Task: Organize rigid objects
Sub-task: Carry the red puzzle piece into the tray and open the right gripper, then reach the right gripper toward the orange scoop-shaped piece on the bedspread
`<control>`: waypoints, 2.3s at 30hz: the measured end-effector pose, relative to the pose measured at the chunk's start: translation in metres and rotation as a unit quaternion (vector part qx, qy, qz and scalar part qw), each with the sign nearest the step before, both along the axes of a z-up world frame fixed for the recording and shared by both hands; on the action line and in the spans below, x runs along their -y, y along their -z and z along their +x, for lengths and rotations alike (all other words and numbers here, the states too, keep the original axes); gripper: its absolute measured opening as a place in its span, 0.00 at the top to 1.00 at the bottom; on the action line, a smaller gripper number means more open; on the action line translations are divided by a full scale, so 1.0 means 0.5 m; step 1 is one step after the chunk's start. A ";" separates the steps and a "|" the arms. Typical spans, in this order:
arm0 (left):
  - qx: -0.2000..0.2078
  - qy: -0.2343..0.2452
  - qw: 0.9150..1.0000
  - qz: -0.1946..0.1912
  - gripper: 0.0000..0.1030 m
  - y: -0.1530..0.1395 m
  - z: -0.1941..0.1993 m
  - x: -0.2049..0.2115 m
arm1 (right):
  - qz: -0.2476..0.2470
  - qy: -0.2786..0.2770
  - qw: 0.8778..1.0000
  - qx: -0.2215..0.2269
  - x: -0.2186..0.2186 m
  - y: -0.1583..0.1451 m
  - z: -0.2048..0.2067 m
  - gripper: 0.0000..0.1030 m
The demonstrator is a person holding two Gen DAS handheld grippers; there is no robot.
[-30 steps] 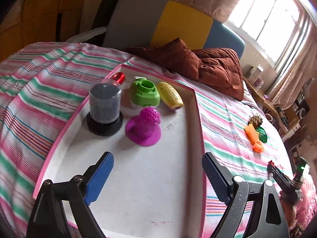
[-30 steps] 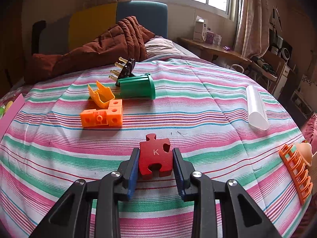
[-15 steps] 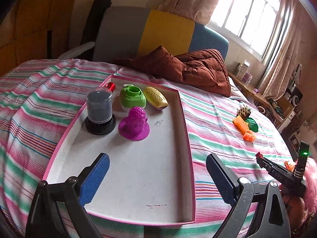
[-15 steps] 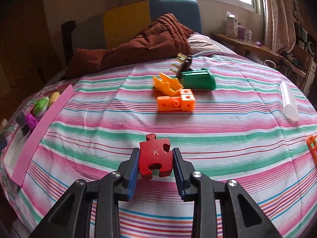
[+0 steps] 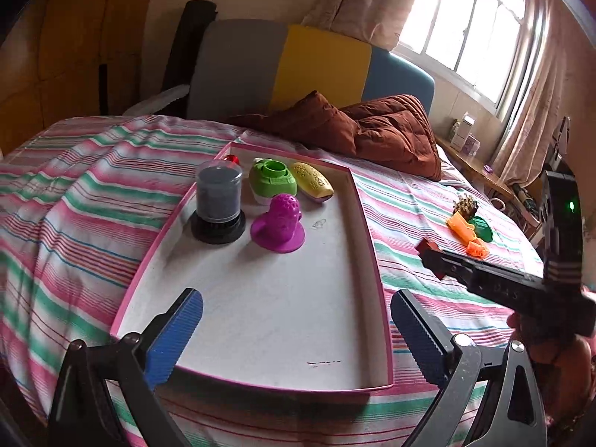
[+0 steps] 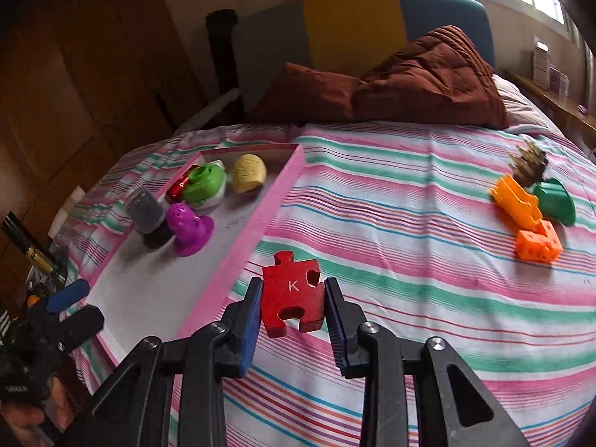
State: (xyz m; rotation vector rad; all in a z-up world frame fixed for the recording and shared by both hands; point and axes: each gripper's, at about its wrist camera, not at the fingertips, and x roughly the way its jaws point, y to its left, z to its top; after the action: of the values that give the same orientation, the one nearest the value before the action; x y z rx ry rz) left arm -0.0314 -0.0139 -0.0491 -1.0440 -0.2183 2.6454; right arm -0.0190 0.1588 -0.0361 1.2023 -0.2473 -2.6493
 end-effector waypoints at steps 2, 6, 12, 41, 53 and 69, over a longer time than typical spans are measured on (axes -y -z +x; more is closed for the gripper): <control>0.001 -0.005 1.000 0.002 0.01 0.001 0.000 0.008 | -0.002 -0.016 1.000 -0.003 0.028 -0.011 -0.018 0.69; -0.001 -0.024 1.000 -0.001 0.01 0.002 -0.001 0.025 | 0.010 -0.039 0.999 -0.005 0.085 -0.021 -0.058 0.69; 0.001 -0.036 0.999 0.005 0.01 0.003 -0.003 0.042 | 0.030 -0.056 0.998 0.009 0.141 -0.011 -0.109 0.69; 0.002 -0.046 0.999 0.010 0.01 0.001 0.002 0.054 | 0.079 -0.001 0.997 -0.011 0.126 -0.017 -0.121 0.65; -0.005 0.003 1.000 0.013 0.01 -0.003 0.024 0.004 | 0.055 0.055 0.996 0.043 0.013 0.030 -0.028 0.65; -0.012 0.072 0.997 0.004 0.00 -0.032 0.052 -0.075 | 0.063 0.153 0.986 0.034 -0.209 0.058 0.095 0.58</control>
State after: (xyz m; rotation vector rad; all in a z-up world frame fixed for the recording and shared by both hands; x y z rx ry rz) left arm -0.0052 0.0237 -0.0331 -0.9866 -0.1433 2.5252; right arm 0.0283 0.2630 -0.0653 1.3972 -0.3027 -2.9259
